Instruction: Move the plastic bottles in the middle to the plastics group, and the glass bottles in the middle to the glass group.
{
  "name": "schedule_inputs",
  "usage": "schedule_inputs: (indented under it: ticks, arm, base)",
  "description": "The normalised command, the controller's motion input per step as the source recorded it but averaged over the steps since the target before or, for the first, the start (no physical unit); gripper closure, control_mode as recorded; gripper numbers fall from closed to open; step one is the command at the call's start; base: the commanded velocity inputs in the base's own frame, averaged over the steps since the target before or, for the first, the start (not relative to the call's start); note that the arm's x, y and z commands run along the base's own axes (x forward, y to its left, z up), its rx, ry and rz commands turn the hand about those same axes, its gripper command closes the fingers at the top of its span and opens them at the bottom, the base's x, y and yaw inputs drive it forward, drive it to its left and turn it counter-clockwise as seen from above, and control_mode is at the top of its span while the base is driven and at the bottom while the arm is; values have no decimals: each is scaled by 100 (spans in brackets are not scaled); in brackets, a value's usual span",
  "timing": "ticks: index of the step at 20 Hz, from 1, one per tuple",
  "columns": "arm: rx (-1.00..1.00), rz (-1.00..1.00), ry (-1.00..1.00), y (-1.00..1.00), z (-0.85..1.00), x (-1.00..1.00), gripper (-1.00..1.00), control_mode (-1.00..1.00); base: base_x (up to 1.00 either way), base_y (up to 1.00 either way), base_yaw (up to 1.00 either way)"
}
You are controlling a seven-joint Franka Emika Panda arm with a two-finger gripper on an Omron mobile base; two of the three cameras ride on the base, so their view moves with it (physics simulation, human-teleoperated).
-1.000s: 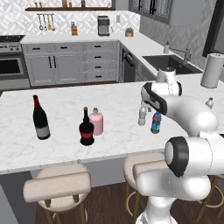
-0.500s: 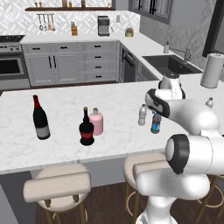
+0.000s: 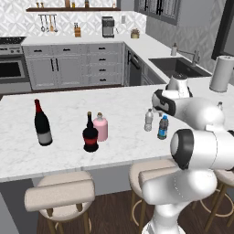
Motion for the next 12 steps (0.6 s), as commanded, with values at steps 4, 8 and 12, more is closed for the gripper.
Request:
schedule_inputs:
  ticks: [4, 8, 12]
  arm:
    - [0, 13, 1, 0, -29, 1, -100, -100]
    - [0, 19, 0, -6, -17, 21, -100, -100]
    - [-1, 15, 0, -8, 0, 6, -100, -100]
  base:
    - [0, 0, 0]
    - [0, 0, 0]
    - [0, 0, 0]
